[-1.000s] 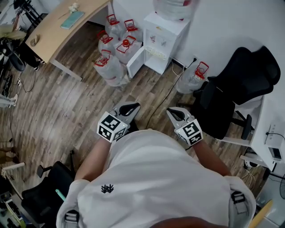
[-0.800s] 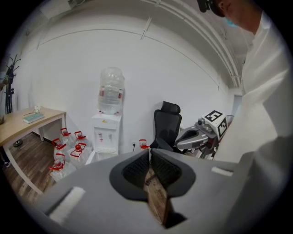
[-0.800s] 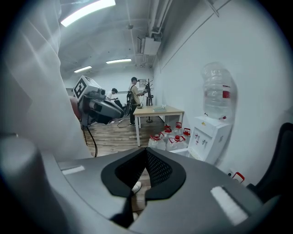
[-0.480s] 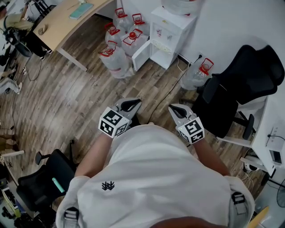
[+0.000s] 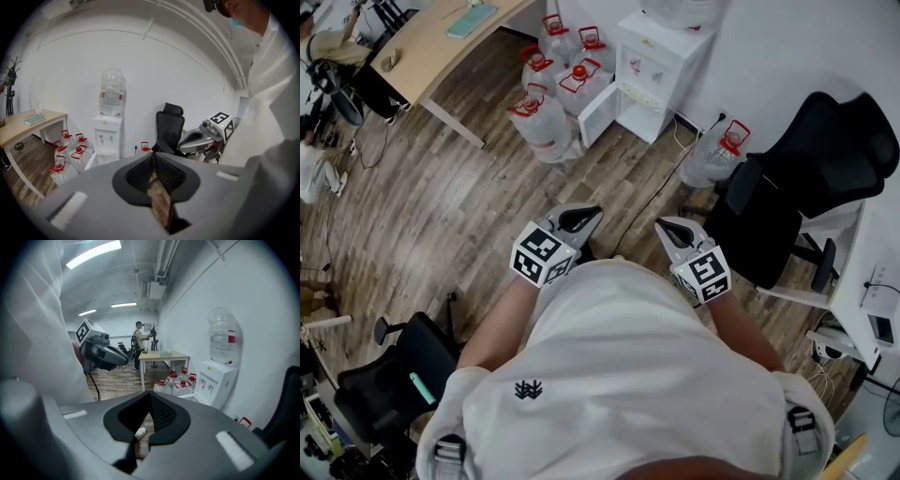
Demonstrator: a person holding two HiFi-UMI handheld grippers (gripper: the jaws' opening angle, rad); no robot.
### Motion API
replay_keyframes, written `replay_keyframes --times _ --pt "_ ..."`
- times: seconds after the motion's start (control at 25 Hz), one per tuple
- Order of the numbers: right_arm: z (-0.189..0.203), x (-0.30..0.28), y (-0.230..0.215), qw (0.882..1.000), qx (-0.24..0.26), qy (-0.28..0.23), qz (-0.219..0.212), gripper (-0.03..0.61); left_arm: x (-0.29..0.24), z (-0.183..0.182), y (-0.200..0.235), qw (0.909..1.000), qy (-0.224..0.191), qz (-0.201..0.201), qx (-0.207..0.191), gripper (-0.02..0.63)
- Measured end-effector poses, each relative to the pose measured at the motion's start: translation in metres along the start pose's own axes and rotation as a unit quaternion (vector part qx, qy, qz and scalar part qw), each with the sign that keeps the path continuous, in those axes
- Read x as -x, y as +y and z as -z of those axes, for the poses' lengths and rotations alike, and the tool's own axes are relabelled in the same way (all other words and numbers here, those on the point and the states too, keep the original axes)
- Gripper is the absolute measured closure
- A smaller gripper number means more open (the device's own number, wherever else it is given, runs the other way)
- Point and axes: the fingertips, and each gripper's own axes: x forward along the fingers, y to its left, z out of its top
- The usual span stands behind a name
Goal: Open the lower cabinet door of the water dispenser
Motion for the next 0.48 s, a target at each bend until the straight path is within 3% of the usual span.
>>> replay_keyframes --times 0.48 --pt "-0.0021 -0.0002 -0.0024 1.000 -0.003 -0.002 -0.006 0.578 -0.0010 0.0027 -0.0005 0.9999 0.007 0.001 0.008 0.543"
